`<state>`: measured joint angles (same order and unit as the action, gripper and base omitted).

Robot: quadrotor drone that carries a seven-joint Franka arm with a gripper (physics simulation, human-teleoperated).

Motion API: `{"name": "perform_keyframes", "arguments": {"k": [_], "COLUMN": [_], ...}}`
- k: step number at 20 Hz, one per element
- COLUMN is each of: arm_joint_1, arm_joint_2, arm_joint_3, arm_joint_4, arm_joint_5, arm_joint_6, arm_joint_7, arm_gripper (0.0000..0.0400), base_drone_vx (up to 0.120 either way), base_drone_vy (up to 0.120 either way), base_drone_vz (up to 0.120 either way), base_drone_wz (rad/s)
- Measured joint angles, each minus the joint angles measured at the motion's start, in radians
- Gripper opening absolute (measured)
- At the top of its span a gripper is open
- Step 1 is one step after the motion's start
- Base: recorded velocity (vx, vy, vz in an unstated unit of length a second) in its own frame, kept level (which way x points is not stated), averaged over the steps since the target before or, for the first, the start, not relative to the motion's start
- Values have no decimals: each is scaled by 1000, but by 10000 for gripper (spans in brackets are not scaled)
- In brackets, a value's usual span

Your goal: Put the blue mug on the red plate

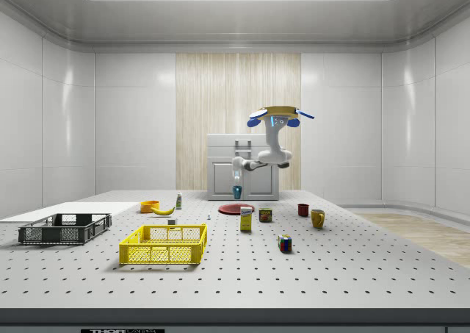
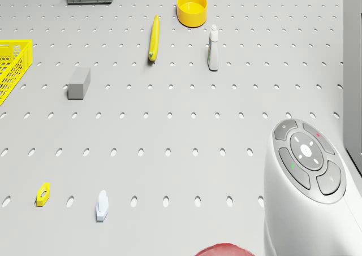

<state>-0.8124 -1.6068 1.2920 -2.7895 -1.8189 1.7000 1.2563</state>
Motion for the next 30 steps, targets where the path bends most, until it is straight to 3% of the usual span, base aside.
{"name": "perform_keyframes", "arguments": {"k": [12, 28, 30], "arm_joint_1": [7, -35, -36], "arm_joint_2": [2, 21, 24], "arm_joint_3": [-84, -216, -222], "arm_joint_4": [-19, 27, 30], "arm_joint_5": [-84, -209, -216], "arm_joint_6": [20, 61, 62], "arm_joint_7": [21, 39, 39], "arm_gripper": [100, 100, 202], "base_drone_vx": [0, 0, 0], "base_drone_vy": [0, 0, 0], "base_drone_vz": [0, 0, 0], "base_drone_wz": [0, 0, 0]}}
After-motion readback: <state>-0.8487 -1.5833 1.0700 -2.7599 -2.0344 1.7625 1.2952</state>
